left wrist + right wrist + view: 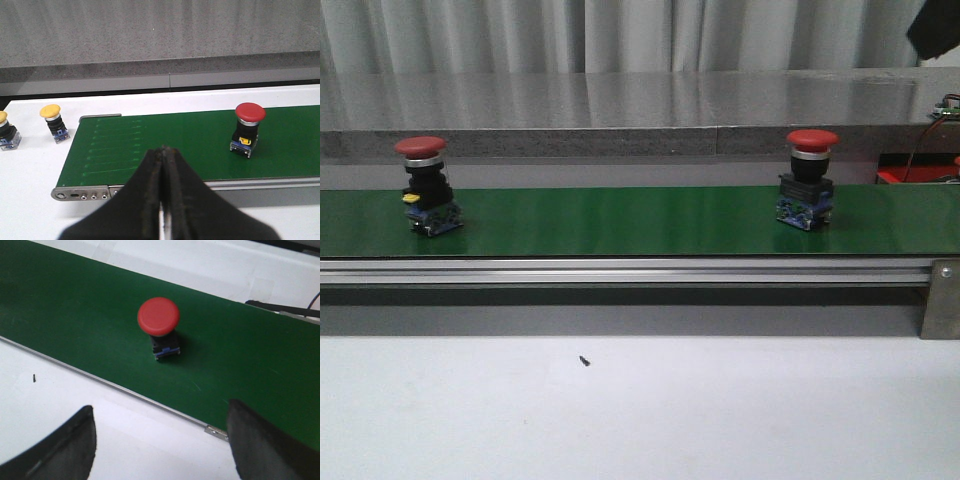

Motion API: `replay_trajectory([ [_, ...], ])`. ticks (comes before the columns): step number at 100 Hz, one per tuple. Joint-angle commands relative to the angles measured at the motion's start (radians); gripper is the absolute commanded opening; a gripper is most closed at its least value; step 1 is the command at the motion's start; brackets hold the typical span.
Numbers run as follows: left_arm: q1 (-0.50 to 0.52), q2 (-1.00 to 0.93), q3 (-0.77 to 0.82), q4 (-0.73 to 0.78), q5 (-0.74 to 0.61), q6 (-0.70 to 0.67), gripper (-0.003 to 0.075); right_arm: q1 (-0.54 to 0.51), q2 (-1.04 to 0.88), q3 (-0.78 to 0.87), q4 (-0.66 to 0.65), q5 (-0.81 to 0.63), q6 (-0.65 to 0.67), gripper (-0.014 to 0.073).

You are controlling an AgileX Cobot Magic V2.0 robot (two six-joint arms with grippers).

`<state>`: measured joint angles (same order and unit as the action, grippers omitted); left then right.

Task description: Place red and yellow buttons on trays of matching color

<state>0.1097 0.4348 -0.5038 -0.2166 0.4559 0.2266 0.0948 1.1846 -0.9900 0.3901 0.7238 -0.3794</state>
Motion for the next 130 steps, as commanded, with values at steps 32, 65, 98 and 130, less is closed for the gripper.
replay_trajectory([
  [32, -0.005, 0.006, -0.027, -0.018, -0.081, 0.000, -0.0019, -0.002, 0.274, -0.212, 0.016, 0.002, -0.004, 0.0539],
  [65, -0.005, 0.006, -0.027, -0.018, -0.083, 0.000, -0.0019, -0.003, 0.426, -0.281, -0.076, -0.056, -0.003, 0.0539],
  [98, -0.005, 0.006, -0.027, -0.018, -0.083, 0.000, -0.0019, -0.003, 0.484, -0.327, -0.082, 0.005, -0.001, 0.0221],
  [130, -0.005, 0.006, -0.027, -0.018, -0.083, 0.000, -0.0020, -0.113, 0.483, -0.596, -0.082, 0.212, 0.016, 0.0185],
])
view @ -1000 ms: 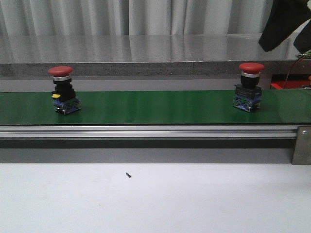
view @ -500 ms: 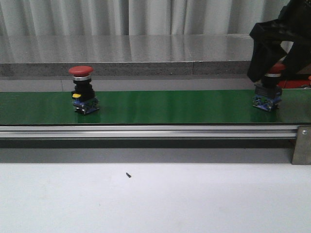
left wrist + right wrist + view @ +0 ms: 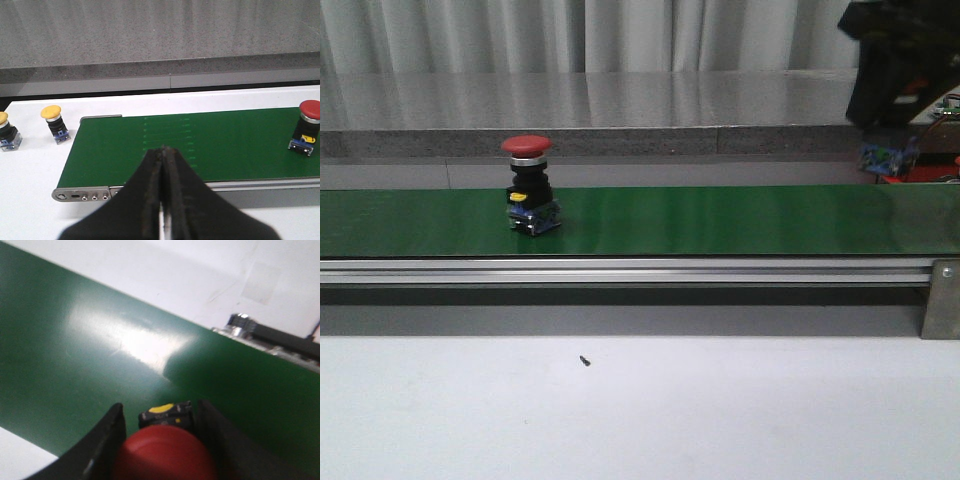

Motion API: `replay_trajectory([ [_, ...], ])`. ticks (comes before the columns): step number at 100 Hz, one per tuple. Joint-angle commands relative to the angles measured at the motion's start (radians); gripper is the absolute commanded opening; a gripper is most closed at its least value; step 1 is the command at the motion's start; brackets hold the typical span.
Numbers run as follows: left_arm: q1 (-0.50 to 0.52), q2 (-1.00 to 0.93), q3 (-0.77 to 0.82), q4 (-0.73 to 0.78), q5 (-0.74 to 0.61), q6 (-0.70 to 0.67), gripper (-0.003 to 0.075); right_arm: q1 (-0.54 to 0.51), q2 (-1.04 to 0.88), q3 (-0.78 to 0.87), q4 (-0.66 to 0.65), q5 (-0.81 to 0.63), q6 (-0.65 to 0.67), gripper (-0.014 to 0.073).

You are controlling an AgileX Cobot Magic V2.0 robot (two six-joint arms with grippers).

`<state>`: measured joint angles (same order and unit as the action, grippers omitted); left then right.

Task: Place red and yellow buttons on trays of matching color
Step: 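Grasp the first red button at the belt's far end with the right gripper, then lower the red button into the red tray and open the right gripper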

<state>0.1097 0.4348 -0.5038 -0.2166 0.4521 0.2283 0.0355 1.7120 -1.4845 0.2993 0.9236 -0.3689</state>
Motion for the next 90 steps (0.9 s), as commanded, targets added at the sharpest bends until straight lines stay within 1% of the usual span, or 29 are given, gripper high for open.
replay_trajectory([
  [1, -0.005, 0.006, -0.027, -0.018, -0.079, -0.001, -0.0019, -0.065, -0.044, -0.107, 0.009, 0.012, 0.005, 0.0185],
  [21, -0.005, 0.006, -0.027, -0.018, -0.079, -0.001, -0.0019, -0.251, -0.037, -0.214, 0.009, -0.005, 0.005, 0.0185],
  [31, -0.005, 0.006, -0.027, -0.018, -0.079, -0.001, -0.0020, -0.345, -0.015, -0.229, 0.009, -0.020, 0.005, 0.0185],
  [45, -0.005, 0.006, -0.027, -0.018, -0.079, -0.001, -0.0020, -0.438, 0.055, -0.234, 0.009, -0.026, 0.005, 0.0185],
  [64, -0.005, 0.006, -0.027, -0.018, -0.079, -0.001, -0.0020, -0.500, 0.174, -0.234, 0.009, -0.072, 0.005, 0.0185],
  [90, -0.005, 0.006, -0.027, -0.018, -0.079, -0.001, -0.0020, -0.499, 0.283, -0.234, 0.024, -0.130, 0.005, 0.0185],
])
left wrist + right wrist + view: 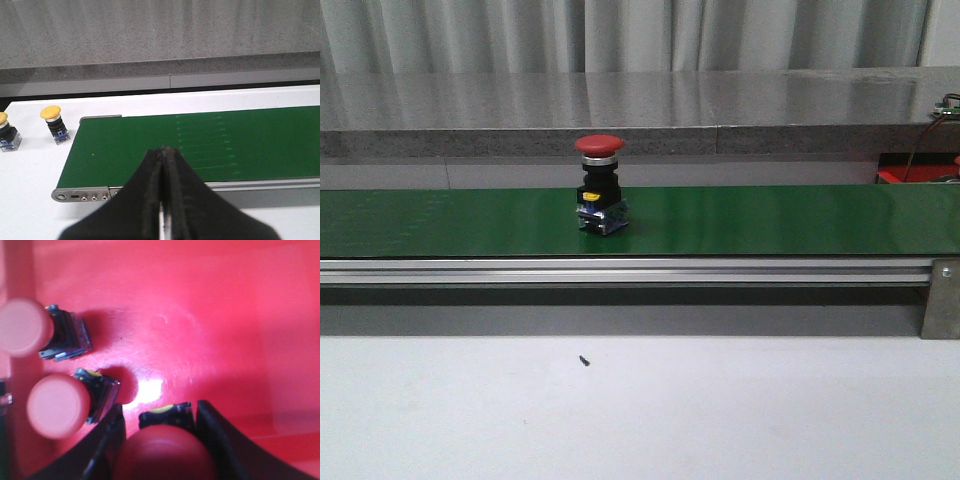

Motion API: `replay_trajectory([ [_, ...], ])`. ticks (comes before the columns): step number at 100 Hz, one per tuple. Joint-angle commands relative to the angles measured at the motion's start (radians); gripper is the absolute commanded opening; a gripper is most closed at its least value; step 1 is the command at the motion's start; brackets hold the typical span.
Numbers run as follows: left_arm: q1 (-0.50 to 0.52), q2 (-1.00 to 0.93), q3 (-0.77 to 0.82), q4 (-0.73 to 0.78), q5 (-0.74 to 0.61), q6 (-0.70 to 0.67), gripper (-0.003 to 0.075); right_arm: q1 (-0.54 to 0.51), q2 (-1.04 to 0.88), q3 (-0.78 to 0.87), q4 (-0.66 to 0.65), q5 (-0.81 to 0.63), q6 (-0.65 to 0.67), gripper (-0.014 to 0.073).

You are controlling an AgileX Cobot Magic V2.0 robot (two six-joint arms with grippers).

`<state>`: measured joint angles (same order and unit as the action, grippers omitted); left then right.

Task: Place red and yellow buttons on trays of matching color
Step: 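Lower the red button into the red tray and open the right gripper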

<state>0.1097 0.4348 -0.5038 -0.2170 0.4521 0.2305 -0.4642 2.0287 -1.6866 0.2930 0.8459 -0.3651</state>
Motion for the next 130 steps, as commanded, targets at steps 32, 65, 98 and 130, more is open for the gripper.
replay_trajectory([
  [32, -0.005, 0.006, -0.027, -0.017, -0.079, -0.004, -0.0020, 0.002, 0.028, -0.032, 0.090, -0.082, 0.002, 0.0186],
  [65, -0.005, 0.006, -0.027, -0.017, -0.079, -0.004, -0.0020, 0.002, 0.045, -0.032, 0.114, -0.066, 0.002, 0.0488],
  [98, -0.005, 0.006, -0.027, -0.017, -0.079, -0.004, -0.0019, 0.001, -0.062, -0.106, 0.114, 0.025, 0.002, 0.0561],
  [130, -0.005, 0.006, -0.027, -0.017, -0.079, -0.004, -0.0020, 0.078, -0.238, -0.101, 0.113, 0.181, -0.027, 0.0561],
])
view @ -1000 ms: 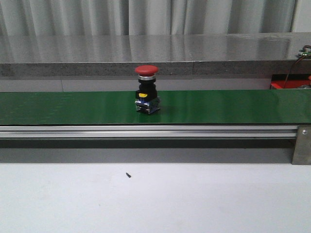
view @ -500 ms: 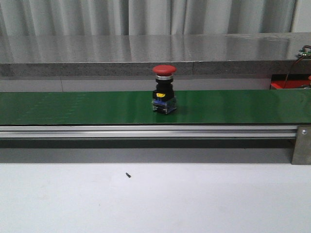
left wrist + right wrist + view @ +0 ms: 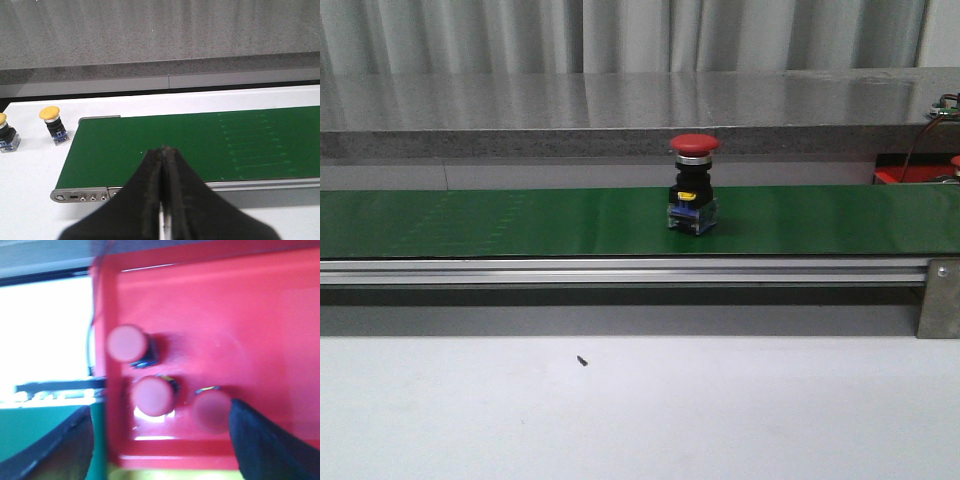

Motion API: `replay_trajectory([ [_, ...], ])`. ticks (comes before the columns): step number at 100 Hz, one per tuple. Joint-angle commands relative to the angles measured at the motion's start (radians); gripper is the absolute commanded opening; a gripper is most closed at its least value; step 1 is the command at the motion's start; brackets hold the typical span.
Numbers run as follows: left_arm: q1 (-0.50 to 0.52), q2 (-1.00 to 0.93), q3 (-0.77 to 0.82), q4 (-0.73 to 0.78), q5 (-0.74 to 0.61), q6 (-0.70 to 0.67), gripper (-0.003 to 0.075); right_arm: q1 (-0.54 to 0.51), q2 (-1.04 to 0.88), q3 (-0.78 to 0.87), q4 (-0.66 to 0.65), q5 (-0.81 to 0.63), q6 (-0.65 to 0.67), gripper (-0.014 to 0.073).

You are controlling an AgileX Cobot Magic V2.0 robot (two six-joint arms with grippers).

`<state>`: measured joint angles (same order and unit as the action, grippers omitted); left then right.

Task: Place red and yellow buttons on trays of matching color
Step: 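Lower the red button into the red tray and open the right gripper, then grasp the second red button at the belt's far end with the right gripper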

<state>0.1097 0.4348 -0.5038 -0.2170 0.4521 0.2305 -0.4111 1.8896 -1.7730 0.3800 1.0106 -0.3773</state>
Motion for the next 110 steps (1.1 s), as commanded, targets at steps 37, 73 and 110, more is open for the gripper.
replay_trajectory([
  [37, -0.005, 0.006, -0.027, -0.017, -0.079, -0.004, -0.0020, 0.243, -0.284, 0.214, 0.019, -0.006, -0.051, 0.0561],
  [73, -0.005, 0.006, -0.027, -0.017, -0.079, -0.004, -0.0020, 0.497, -0.294, 0.260, 0.007, -0.067, -0.052, 0.0561],
  [110, -0.005, 0.006, -0.027, -0.017, -0.079, -0.004, -0.0020, 0.609, -0.218, 0.260, 0.007, -0.085, -0.051, 0.0561],
])
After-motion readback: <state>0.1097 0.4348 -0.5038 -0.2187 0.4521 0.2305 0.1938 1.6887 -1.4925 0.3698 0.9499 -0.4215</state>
